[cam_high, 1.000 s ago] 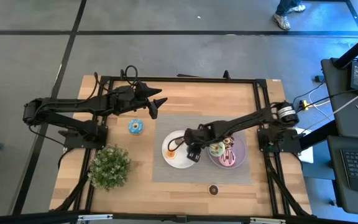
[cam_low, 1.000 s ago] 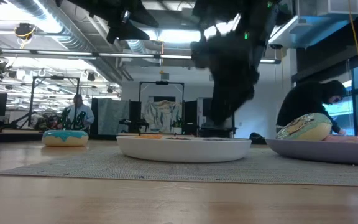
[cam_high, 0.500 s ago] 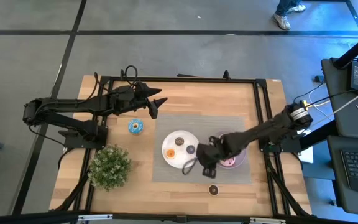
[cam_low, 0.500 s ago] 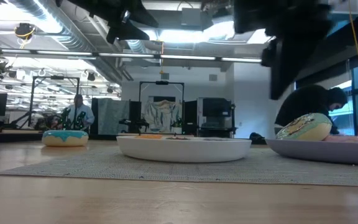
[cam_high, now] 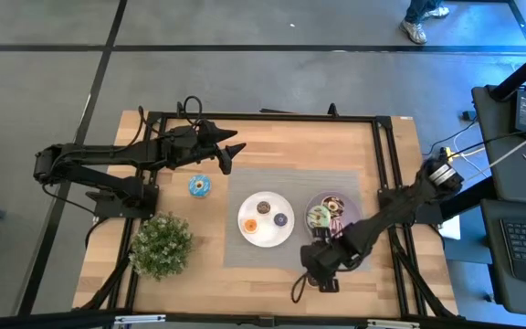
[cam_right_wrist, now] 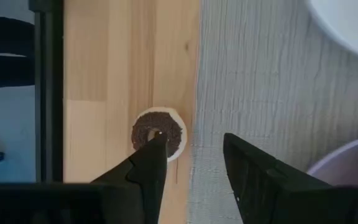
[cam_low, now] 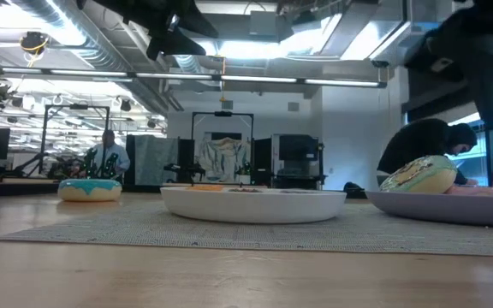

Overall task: Pick & Place donuts
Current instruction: Put the small black donut on the white plate

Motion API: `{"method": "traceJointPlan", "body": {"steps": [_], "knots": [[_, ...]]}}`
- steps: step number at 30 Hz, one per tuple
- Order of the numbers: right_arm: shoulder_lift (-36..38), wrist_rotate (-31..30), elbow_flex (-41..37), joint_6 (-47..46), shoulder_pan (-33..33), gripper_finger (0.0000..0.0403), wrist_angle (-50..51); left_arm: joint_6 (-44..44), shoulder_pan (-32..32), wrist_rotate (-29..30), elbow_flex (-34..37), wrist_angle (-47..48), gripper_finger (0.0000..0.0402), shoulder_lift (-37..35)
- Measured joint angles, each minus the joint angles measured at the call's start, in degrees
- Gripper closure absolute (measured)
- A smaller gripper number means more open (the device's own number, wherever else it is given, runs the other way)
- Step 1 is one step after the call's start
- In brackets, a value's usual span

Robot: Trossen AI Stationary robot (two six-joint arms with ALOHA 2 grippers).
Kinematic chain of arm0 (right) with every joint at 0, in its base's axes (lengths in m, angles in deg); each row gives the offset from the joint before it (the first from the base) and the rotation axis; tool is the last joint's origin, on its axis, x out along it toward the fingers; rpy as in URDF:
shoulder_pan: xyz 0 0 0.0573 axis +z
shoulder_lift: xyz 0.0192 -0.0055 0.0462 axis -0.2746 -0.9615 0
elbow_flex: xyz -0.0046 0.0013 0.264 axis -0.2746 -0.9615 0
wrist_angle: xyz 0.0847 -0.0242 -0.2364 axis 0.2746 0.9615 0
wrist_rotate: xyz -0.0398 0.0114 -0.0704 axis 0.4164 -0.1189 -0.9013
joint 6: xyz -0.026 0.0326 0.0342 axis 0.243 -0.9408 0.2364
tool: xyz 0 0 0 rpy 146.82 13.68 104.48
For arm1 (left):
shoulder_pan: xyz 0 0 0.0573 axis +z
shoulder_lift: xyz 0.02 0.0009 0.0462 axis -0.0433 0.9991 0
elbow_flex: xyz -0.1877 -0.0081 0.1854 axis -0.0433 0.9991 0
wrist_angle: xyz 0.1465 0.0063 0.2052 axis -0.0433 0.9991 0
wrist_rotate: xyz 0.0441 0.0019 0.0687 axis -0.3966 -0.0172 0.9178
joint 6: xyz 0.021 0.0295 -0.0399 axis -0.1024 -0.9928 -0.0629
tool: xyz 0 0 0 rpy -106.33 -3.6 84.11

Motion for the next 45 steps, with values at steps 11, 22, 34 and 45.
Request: {"method": "traceJointPlan", "body": {"steps": [11,22,34,45], "knots": [[-4.45,2.03,-0.04,1.72,1.42,0.0244,-4.17,1.79,0.01,0.02,0.0,3.58,0.015,0.01],[-4.88,3.37,-1.55,3.62,1.45,0.0244,-6.32,2.21,0.02,0.01,0.0,4.43,0.015,0.01],[-4.88,3.97,-8.27,1.84,2.07,0.0244,-12.82,2.21,0.02,0.02,0.0,4.36,0.015,0.01],[-6.69,3.26,-9.99,0.57,2.07,0.0244,-18.63,2.21,0.02,0.02,0.01,4.31,0.015,0.01]]}}
